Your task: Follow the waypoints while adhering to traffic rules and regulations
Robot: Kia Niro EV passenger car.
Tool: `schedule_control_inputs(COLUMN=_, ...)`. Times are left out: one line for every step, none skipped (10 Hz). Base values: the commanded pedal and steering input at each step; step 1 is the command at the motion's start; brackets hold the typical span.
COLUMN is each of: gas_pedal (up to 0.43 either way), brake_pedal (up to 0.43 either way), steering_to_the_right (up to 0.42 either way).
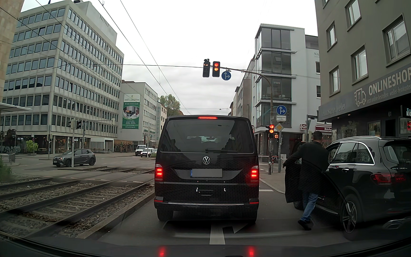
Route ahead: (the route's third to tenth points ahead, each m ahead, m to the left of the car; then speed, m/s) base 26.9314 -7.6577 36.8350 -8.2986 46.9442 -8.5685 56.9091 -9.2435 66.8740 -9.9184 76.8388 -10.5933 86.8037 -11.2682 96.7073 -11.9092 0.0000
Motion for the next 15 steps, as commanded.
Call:
schedule_control_inputs(gas_pedal=0.000, brake_pedal=0.220, steering_to_the_right=-0.020)
schedule_control_inputs(gas_pedal=0.000, brake_pedal=0.037, steering_to_the_right=-0.020)
schedule_control_inputs(gas_pedal=0.000, brake_pedal=0.000, steering_to_the_right=-0.020)
schedule_control_inputs(gas_pedal=0.000, brake_pedal=0.000, steering_to_the_right=-0.020)
schedule_control_inputs(gas_pedal=0.000, brake_pedal=0.000, steering_to_the_right=-0.020)
schedule_control_inputs(gas_pedal=0.000, brake_pedal=0.061, steering_to_the_right=-0.021)
schedule_control_inputs(gas_pedal=0.000, brake_pedal=0.091, steering_to_the_right=-0.022)
schedule_control_inputs(gas_pedal=0.000, brake_pedal=0.140, steering_to_the_right=-0.023)
schedule_control_inputs(gas_pedal=0.000, brake_pedal=0.165, steering_to_the_right=-0.023)
schedule_control_inputs(gas_pedal=0.000, brake_pedal=0.165, steering_to_the_right=-0.023)
schedule_control_inputs(gas_pedal=0.000, brake_pedal=0.165, steering_to_the_right=-0.023)
schedule_control_inputs(gas_pedal=0.000, brake_pedal=0.165, steering_to_the_right=-0.023)
schedule_control_inputs(gas_pedal=0.000, brake_pedal=0.165, steering_to_the_right=-0.023)
schedule_control_inputs(gas_pedal=0.000, brake_pedal=0.165, steering_to_the_right=-0.023)
schedule_control_inputs(gas_pedal=0.000, brake_pedal=0.146, steering_to_the_right=-0.023)
